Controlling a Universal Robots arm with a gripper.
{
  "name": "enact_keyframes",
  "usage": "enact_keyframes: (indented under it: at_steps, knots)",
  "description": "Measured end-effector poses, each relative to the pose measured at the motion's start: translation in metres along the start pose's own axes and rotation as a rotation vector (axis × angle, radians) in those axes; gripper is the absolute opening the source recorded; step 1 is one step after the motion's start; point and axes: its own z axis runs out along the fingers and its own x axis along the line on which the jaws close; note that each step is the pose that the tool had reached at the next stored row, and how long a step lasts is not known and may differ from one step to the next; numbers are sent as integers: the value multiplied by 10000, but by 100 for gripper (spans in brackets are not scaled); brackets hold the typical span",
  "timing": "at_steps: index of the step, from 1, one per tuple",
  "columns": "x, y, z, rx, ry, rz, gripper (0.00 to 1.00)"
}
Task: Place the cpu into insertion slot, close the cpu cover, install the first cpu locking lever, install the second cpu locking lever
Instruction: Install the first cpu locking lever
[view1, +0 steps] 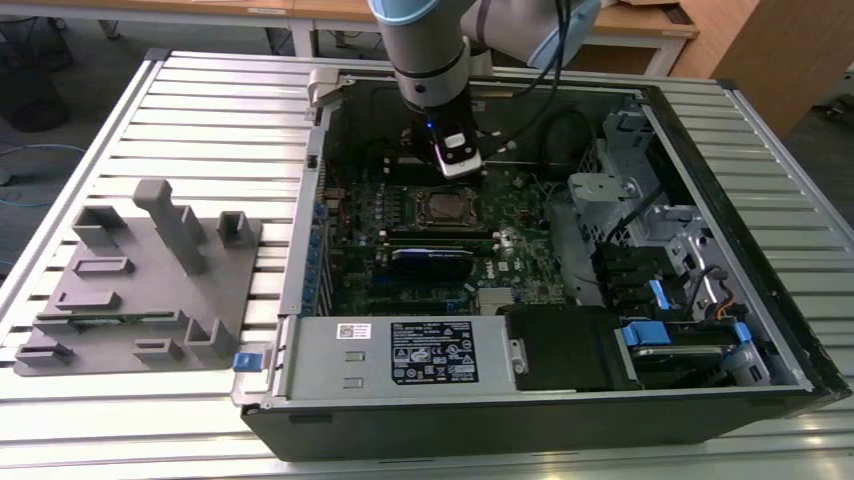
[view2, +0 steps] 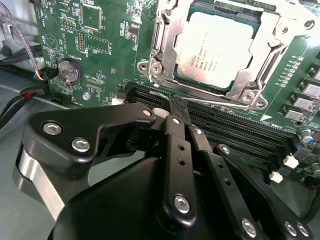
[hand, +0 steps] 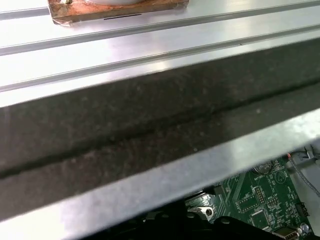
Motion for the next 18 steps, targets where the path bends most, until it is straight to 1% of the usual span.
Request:
enact_keyframes:
  at_steps: [5,10,13,18]
  knots:
    - [6,-6,21,-19,-55,-16,11]
    - [10,-11,32,-2,-77,-36,11]
    - [12,-13,34,36,-89,-55,11]
    - [13,-14,36,151,-125,-101,11]
